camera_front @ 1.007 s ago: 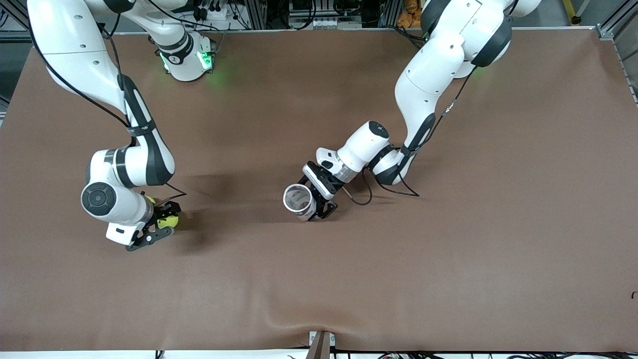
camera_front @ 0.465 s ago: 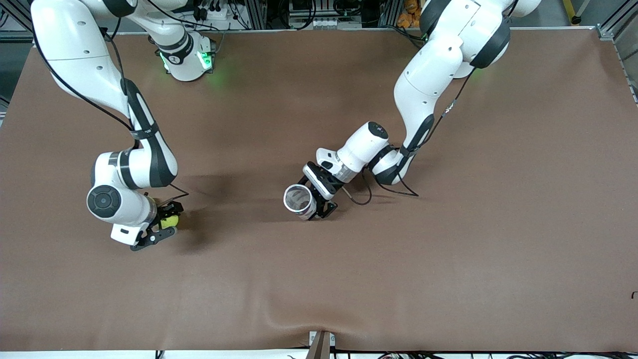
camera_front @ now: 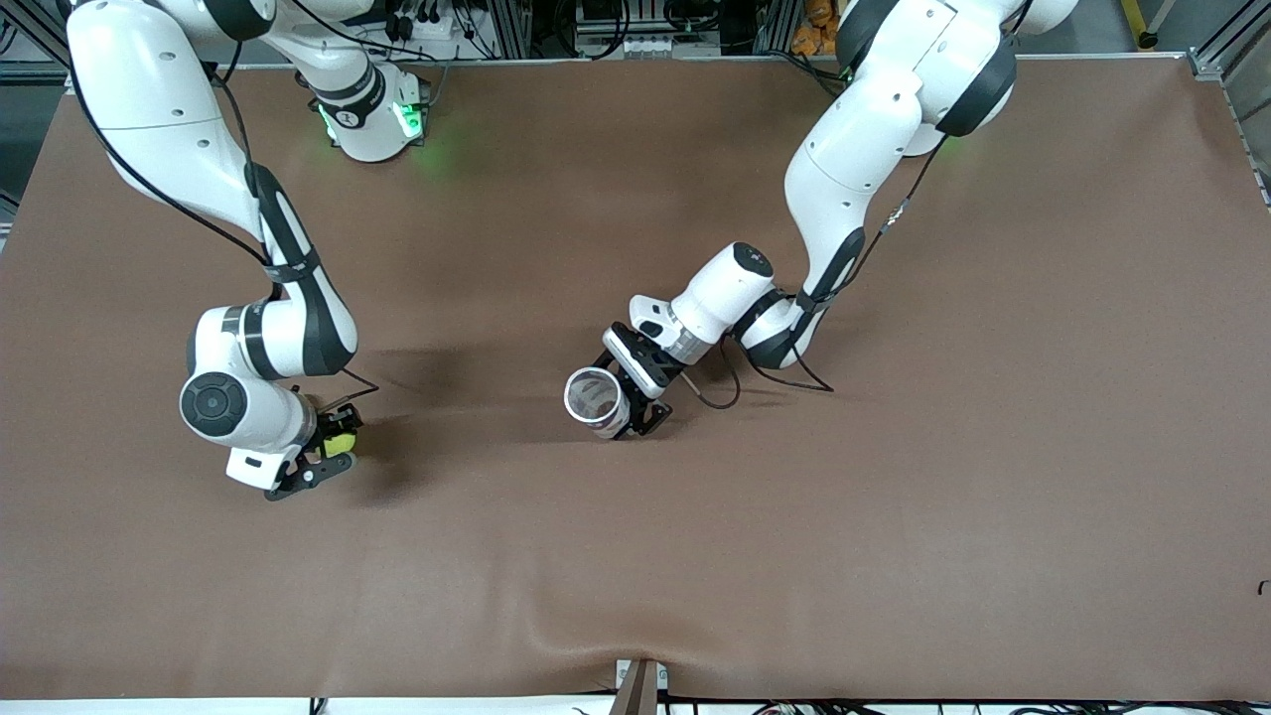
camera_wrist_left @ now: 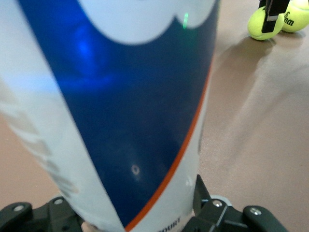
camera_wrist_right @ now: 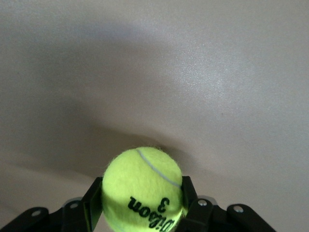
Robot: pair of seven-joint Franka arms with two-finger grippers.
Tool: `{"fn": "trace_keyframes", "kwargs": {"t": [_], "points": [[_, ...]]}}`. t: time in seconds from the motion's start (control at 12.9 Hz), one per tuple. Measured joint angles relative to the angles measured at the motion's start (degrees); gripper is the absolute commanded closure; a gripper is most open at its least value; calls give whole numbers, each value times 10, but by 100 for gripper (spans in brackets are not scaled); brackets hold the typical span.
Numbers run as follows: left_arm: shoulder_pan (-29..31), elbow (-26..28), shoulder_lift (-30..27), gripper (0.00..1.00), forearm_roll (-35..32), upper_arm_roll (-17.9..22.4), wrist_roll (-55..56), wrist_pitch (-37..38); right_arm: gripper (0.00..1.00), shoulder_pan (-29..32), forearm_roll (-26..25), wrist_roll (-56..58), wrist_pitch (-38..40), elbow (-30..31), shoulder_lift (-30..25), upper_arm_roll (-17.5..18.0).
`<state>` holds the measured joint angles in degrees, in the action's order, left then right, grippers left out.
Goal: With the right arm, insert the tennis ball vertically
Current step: 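Carry the tennis ball with the right gripper to the tube opening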
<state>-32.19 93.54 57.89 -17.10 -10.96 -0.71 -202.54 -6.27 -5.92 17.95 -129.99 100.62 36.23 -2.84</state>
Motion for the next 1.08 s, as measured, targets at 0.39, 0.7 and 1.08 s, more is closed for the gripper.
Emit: {"fn": "trace_keyframes", "kwargs": {"t": [0.39, 0.7, 1.08], "points": [[-1, 0, 0, 17, 0, 0, 0, 0, 90, 0, 115, -9, 98, -70, -10, 15], [-1, 0, 0, 17, 0, 0, 0, 0, 90, -15, 153, -209, 278, -182, -44, 27], [-1, 0, 0, 17, 0, 0, 0, 0, 93, -130, 191, -562, 307, -281, -50, 38]]}}
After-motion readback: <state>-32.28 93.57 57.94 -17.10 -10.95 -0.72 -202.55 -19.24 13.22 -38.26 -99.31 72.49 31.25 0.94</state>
